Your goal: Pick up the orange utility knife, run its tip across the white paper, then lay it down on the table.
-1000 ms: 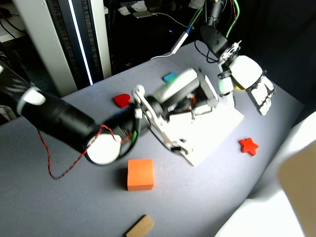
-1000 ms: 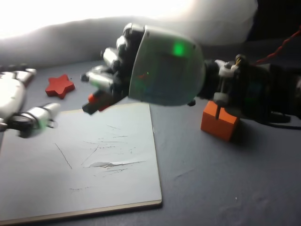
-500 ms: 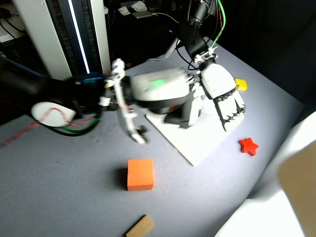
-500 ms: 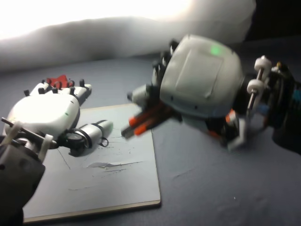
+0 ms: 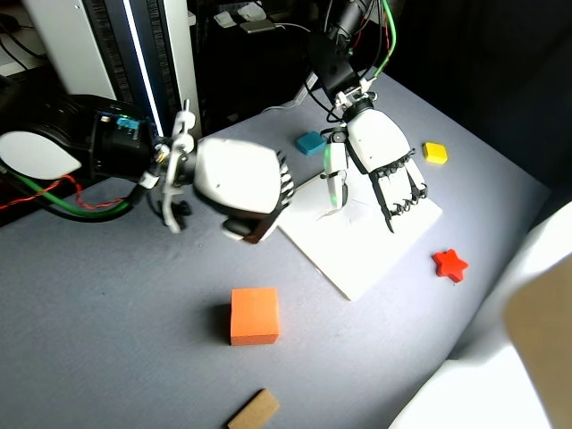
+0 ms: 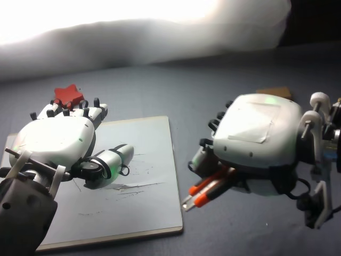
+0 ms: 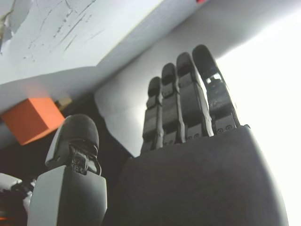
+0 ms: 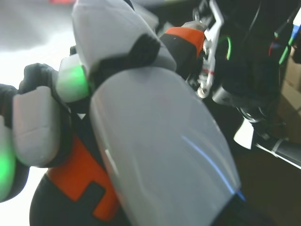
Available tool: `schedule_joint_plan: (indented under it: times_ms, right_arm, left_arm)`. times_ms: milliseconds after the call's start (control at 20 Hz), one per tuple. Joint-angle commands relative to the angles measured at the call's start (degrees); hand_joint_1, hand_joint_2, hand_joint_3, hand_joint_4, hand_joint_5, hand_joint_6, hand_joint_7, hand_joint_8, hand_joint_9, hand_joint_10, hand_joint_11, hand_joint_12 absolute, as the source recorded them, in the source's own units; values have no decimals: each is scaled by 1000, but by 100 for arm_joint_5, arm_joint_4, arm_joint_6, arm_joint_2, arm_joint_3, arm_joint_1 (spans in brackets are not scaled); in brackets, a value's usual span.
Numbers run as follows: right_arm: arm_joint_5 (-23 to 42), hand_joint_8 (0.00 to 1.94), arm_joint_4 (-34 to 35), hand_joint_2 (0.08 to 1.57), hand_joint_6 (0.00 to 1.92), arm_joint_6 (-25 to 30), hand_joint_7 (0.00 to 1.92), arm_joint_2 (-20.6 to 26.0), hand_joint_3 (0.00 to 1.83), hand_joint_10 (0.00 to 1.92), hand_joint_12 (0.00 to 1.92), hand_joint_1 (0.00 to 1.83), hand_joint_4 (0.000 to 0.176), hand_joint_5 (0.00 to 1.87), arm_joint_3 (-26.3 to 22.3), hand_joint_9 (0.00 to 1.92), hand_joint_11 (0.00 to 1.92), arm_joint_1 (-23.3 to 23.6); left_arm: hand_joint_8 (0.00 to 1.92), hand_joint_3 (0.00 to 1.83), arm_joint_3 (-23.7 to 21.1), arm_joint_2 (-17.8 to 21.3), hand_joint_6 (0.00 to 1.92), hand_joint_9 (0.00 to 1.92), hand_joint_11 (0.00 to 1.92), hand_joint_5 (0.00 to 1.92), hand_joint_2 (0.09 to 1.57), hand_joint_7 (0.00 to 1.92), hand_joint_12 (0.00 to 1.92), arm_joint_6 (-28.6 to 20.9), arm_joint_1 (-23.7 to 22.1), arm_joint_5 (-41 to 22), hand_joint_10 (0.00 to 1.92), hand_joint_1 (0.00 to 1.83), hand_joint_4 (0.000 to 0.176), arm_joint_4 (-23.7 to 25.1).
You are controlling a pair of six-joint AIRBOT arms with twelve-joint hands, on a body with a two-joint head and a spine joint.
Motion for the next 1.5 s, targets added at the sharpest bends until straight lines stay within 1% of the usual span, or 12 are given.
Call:
schedule_joint_plan:
  times_ms: [0,350,400,450,500,700,750,900,950,1000,1250,1450]
  right_arm:
    - [532,1941,39,1297,1921,-19,1481,54,0,1921,1921,1478,176,1269,-3,1597,1667,-16]
    - [1067,1941,190,1304,1921,-49,1308,58,0,1921,1921,1467,176,1155,222,1444,1482,-722]
    - [1138,1941,190,1313,1921,-152,1217,60,0,1921,1921,1429,86,1061,252,1332,1340,-809]
    - [1184,1941,190,1313,1921,-173,1217,60,0,1921,1921,1429,86,1061,263,1332,1340,-858]
    - [1216,1941,190,1363,1619,-180,1081,60,0,1921,1921,1146,0,751,267,1153,1133,-917]
    - [1381,1640,190,1331,1434,-353,688,52,0,1827,1921,1129,0,636,271,560,511,-1148]
    - [1418,1203,190,1332,1549,-362,454,41,0,1413,1921,1028,0,596,278,394,265,-1187]
    - [1534,349,190,1275,542,-419,369,9,0,865,1656,859,0,183,307,181,5,-1238]
    - [1593,349,190,1275,542,-445,369,2,0,865,1656,859,0,183,315,181,5,-1259]
    - [1667,49,190,1220,227,-487,234,0,0,427,1121,713,0,77,319,88,0,-1297]
    - [1766,3,189,1072,19,-539,75,111,0,105,260,751,0,4,252,35,0,-1336]
    - [1636,2,190,1080,4,-471,59,451,0,50,201,439,0,15,-36,50,0,-1265]
  left_arm:
    - [6,0,-3,-6,9,300,0,228,1317,304,1022,7,12,-525,9,182,0,390]
    - [2,0,-2,-6,0,301,0,211,1319,304,1012,-4,76,-595,6,186,0,390]
    - [2,0,-2,-8,0,314,0,211,1318,308,1037,-19,87,-612,9,198,0,390]
    - [2,0,-2,-11,0,314,0,211,1318,308,1037,-23,93,-623,9,198,0,390]
    - [6,0,-2,-16,5,331,0,224,1315,322,1071,-23,95,-637,15,183,0,390]
    - [5,1,19,-34,5,337,0,214,1321,324,1077,-52,108,-650,14,164,0,393]
    - [7,0,28,-35,12,351,0,233,1319,335,1081,-54,108,-650,17,187,0,394]
    - [4,0,40,-38,11,348,0,241,1317,332,1088,-54,112,-650,12,197,0,406]
    - [4,0,36,-38,11,348,0,241,1317,332,1088,-54,118,-650,12,197,0,408]
    - [4,0,28,-38,9,352,0,239,1315,338,1096,-67,131,-650,13,213,0,412]
    - [3,0,-5,-41,7,353,0,243,1316,342,1087,-77,114,-670,8,214,0,414]
    - [7,0,-12,-44,5,365,0,243,1315,357,1106,-16,113,-669,11,215,0,415]
